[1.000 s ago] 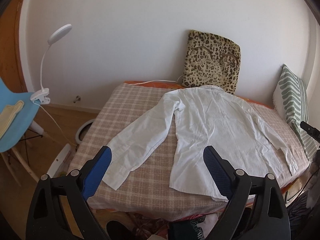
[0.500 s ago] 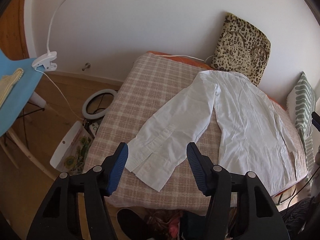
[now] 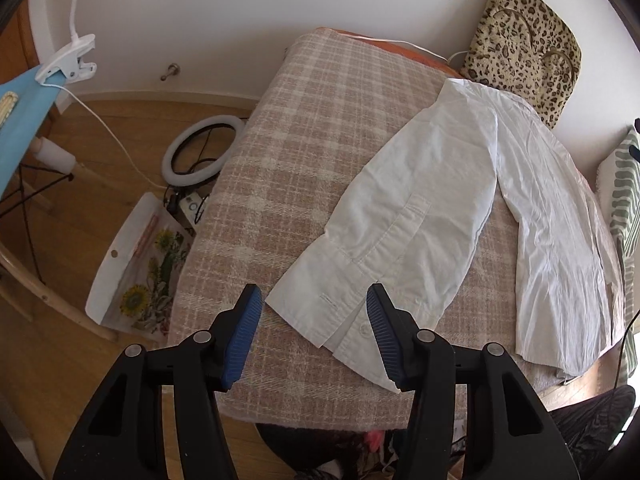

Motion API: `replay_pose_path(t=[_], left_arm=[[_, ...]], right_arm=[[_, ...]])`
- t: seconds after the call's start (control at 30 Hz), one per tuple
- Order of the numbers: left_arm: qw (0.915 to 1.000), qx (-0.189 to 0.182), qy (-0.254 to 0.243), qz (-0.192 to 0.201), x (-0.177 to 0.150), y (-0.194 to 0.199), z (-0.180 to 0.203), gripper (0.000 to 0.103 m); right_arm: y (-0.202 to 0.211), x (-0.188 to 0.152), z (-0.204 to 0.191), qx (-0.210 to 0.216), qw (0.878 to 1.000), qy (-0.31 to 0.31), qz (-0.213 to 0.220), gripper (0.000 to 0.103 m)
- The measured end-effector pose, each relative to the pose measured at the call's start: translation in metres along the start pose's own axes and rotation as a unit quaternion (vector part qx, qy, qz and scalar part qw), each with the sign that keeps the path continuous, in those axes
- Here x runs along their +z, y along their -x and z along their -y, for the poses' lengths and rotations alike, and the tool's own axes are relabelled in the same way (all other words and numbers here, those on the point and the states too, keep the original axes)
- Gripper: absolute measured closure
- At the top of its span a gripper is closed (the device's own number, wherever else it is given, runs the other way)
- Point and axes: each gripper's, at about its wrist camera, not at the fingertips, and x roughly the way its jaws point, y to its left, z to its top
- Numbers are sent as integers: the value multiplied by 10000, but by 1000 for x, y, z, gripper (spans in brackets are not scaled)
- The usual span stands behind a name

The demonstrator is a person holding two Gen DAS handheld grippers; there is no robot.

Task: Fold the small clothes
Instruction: 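Lower the left tool onto the shirt hem and close it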

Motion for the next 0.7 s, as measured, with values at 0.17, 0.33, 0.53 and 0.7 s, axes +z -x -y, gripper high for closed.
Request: replay_pose_path(t=[0.17,0.33,0.53,0.7], left_arm=[[9995,181,-267,24,4,-8,-3,57],[9988,166,-443,-130,6,-21,-2,57],[9968,192,-767,-143,1,-31,9,74],[9957,162,-914,18,-1,-31,16,95]], right_arm=[[-47,33,-29,334,9986,197,-365,0],[-94,49,-43,495,9942,198,-931,0],[-149,61,-43,427,9886,-14,-1446,3],[-199,72,-51,165,9831,94,-1820,8]])
